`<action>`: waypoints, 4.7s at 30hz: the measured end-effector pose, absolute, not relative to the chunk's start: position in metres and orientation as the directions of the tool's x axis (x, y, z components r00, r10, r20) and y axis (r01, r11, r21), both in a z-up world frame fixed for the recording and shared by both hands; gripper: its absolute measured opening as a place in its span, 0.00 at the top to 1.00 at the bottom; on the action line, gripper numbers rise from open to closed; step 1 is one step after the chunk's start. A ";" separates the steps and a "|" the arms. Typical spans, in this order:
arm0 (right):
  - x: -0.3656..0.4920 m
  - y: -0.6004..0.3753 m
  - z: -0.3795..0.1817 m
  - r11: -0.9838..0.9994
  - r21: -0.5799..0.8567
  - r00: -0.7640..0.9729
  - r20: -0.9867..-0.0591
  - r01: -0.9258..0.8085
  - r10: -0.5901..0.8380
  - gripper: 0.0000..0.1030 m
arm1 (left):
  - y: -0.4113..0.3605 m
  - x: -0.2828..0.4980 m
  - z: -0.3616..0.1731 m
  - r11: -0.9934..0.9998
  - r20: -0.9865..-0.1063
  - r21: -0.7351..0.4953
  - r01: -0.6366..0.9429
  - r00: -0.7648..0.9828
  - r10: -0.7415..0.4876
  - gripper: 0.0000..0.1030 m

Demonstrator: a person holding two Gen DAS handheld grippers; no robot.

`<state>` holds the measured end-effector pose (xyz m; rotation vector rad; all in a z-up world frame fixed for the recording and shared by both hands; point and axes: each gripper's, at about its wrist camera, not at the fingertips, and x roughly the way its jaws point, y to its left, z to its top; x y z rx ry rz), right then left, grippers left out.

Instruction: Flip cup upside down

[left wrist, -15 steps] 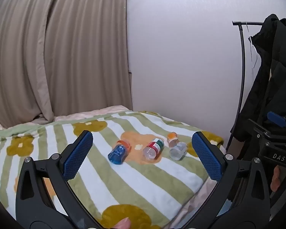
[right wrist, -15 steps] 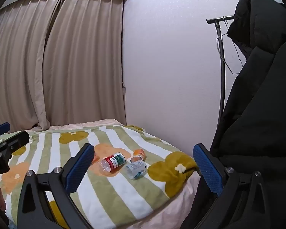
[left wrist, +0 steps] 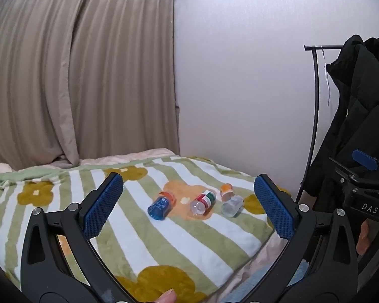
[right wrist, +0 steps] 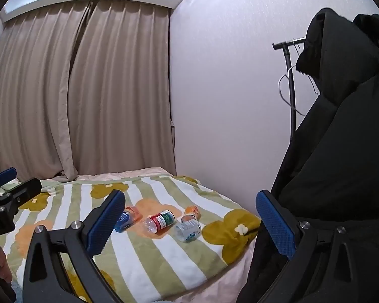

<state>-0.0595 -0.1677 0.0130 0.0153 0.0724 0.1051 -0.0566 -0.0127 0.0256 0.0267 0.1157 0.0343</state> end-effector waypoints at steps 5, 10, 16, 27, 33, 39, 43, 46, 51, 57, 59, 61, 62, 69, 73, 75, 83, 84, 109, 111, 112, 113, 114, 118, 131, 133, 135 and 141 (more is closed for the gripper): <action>-0.067 -0.172 0.025 0.991 0.040 0.989 -0.064 -0.127 0.130 0.00 | -0.016 -0.062 0.032 0.999 -0.105 0.034 -0.040 0.994 0.043 0.00; -0.066 -0.169 0.025 0.990 0.039 0.988 -0.074 -0.133 0.136 0.00 | -0.016 -0.063 0.034 0.999 -0.102 0.026 -0.039 0.994 0.041 0.00; -0.064 -0.167 0.018 0.990 0.038 0.986 -0.096 -0.132 0.135 0.00 | -0.015 -0.060 0.031 0.999 -0.112 0.022 -0.043 0.993 0.046 0.00; -0.059 -0.167 0.009 0.989 0.035 0.982 -0.116 -0.147 0.150 0.00 | -0.018 -0.053 0.023 0.999 -0.125 0.016 -0.029 0.992 0.030 0.00; -0.052 -0.164 -0.005 0.986 0.041 0.976 -0.145 -0.161 0.165 0.00 | -0.020 -0.046 0.016 1.000 -0.146 0.017 -0.023 0.989 0.026 0.00; -0.042 -0.164 -0.011 0.989 0.042 0.977 -0.155 -0.141 0.146 0.00 | -0.022 -0.035 0.012 1.000 -0.156 0.011 -0.012 0.988 0.013 0.00; -0.037 -0.170 -0.012 0.995 0.035 0.985 -0.140 -0.094 0.098 0.00 | -0.024 -0.025 0.011 1.000 -0.152 0.000 0.004 0.988 -0.004 0.00; -0.035 -0.176 -0.017 0.999 0.017 0.992 -0.119 -0.046 0.048 0.00 | -0.025 -0.020 0.007 1.000 -0.148 -0.014 0.019 0.989 -0.021 0.00; -0.031 -0.186 -0.019 1.000 0.005 0.995 -0.104 0.007 -0.006 0.00 | -0.028 -0.011 0.001 0.999 -0.152 -0.023 0.040 0.987 -0.043 0.00; -0.030 -0.193 -0.022 0.999 -0.007 0.993 -0.109 0.044 -0.045 0.00 | -0.032 -0.006 -0.002 0.998 -0.149 -0.024 0.062 0.987 -0.065 0.00; -0.030 -0.193 -0.021 0.999 -0.009 0.993 -0.109 0.045 -0.046 0.00 | -0.032 -0.005 -0.003 0.998 -0.148 -0.023 0.063 0.987 -0.066 0.00; -0.029 -0.194 -0.022 0.999 -0.009 0.993 -0.106 0.043 -0.044 0.00 | -0.032 -0.005 -0.003 0.998 -0.149 -0.027 0.064 0.986 -0.068 0.00; -0.030 -0.193 -0.022 0.999 -0.013 0.994 -0.104 0.044 -0.045 0.00 | -0.030 -0.004 -0.003 0.998 -0.150 -0.028 0.064 0.986 -0.067 0.00; -0.029 -0.185 -0.018 0.999 -0.023 0.993 -0.105 0.045 -0.047 0.00 | -0.024 -0.003 -0.003 0.998 -0.154 -0.029 0.051 0.987 -0.055 0.00; -0.030 -0.183 -0.018 0.999 -0.026 0.993 -0.108 0.046 -0.048 0.00 | -0.022 -0.004 -0.003 0.998 -0.151 -0.026 0.051 0.987 -0.055 0.00; -0.029 -0.183 -0.017 0.999 -0.025 0.993 -0.108 0.046 -0.048 0.00 | -0.021 -0.004 -0.003 0.998 -0.152 -0.024 0.052 0.987 -0.055 0.00; -0.030 -0.180 -0.013 0.999 -0.030 0.993 -0.109 0.042 -0.045 0.00 | -0.022 -0.004 -0.003 0.998 -0.154 -0.024 0.053 0.986 -0.056 0.00; -0.030 -0.179 -0.013 0.999 -0.029 0.993 -0.108 0.041 -0.044 0.00 | -0.021 -0.004 -0.003 0.998 -0.154 -0.023 0.052 0.987 -0.055 0.00; 0.074 -0.139 0.004 0.993 -0.053 0.981 -0.166 -0.106 0.096 0.00 | 0.082 0.343 -0.090 0.983 -0.783 0.141 0.121 0.621 0.036 0.00; 0.084 -0.135 -0.004 0.992 -0.057 0.978 -0.182 -0.116 0.104 0.00 | 0.094 0.371 -0.119 0.987 -0.846 0.106 0.125 0.533 0.023 0.00; 0.087 -0.133 -0.006 0.991 -0.058 0.977 -0.188 -0.118 0.105 0.00 | 0.098 0.381 -0.130 0.987 -0.864 0.097 0.125 0.503 0.021 0.01; 0.091 -0.132 -0.010 0.991 -0.058 0.975 -0.195 -0.119 0.106 0.00 | 0.101 0.391 -0.144 0.988 -0.886 0.087 0.125 0.463 0.020 0.02; 0.096 -0.131 -0.014 0.991 -0.056 0.973 -0.204 -0.123 0.109 0.00 | 0.103 0.399 -0.153 0.989 -0.898 0.084 0.125 0.440 0.021 0.04; 0.110 -0.128 -0.028 0.989 -0.049 0.962 -0.244 -0.137 0.121 0.00 | 0.107 0.419 -0.189 0.991 -0.934 0.074 0.113 0.357 0.029 0.09; 0.124 -0.123 -0.037 0.986 -0.008 0.946 -0.285 -0.165 0.156 0.00 | 0.106 0.401 -0.206 0.993 -0.961 0.044 0.113 0.275 0.011 0.44; 0.123 -0.121 -0.036 0.985 -0.004 0.945 -0.282 -0.174 0.166 0.00 | 0.103 0.386 -0.193 0.994 -0.959 0.029 0.106 0.285 -0.002 0.44; 0.120 -0.118 -0.034 0.983 -0.002 0.944 -0.278 -0.185 0.177 0.00 | 0.099 0.365 -0.178 0.994 -0.953 0.004 0.108 0.301 -0.029 0.44; 0.106 -0.109 -0.026 0.976 0.013 0.941 -0.263 -0.216 0.212 0.00 | 0.087 0.297 -0.143 0.989 -0.953 -0.078 0.126 0.281 -0.111 0.44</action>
